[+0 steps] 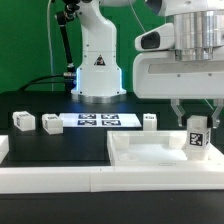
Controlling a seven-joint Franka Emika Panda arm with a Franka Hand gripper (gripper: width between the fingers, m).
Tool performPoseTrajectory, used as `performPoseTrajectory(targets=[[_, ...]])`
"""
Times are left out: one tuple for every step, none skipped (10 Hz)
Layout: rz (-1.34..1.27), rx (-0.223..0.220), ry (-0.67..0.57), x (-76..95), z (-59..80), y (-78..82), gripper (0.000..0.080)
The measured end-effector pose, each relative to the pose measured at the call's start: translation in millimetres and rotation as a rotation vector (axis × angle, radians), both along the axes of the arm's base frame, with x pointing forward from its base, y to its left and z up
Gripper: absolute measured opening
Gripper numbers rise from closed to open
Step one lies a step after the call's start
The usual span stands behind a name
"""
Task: Assemble square table
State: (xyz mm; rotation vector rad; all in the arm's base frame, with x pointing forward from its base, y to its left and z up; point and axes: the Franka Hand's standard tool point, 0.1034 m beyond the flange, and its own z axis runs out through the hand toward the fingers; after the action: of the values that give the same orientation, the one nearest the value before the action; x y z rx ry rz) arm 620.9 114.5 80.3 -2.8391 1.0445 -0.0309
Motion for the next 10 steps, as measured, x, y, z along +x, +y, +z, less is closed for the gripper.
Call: performPoseTrajectory(targets=[[-0.098, 0.004, 0.009, 0.1, -0.1, 0.1, 0.0290], [-0.177, 0.008, 0.007, 1.7, 0.0, 0.3, 0.0290], [-0.264, 0.015, 0.014, 2.0, 0.2, -0.2, 0.0290], [-0.351, 0.027, 0.025, 2.2, 0.3, -1.2, 0.0290], [-0.390, 0.031, 0.031, 2.2, 0.3, -1.4, 0.0290], [-0.421, 0.036, 0.035, 2.2, 0.2, -1.4, 0.0290], [-0.466, 0.042, 0.039, 2.4, 0.2, -1.6, 0.0290], [-0.466, 0.042, 0.039, 2.4, 0.2, -1.6, 0.0290], [-0.427, 0.039, 0.035, 2.4, 0.2, -1.6, 0.0290], [-0.422, 0.038, 0.035, 2.2, 0.3, -0.9, 0.0290]])
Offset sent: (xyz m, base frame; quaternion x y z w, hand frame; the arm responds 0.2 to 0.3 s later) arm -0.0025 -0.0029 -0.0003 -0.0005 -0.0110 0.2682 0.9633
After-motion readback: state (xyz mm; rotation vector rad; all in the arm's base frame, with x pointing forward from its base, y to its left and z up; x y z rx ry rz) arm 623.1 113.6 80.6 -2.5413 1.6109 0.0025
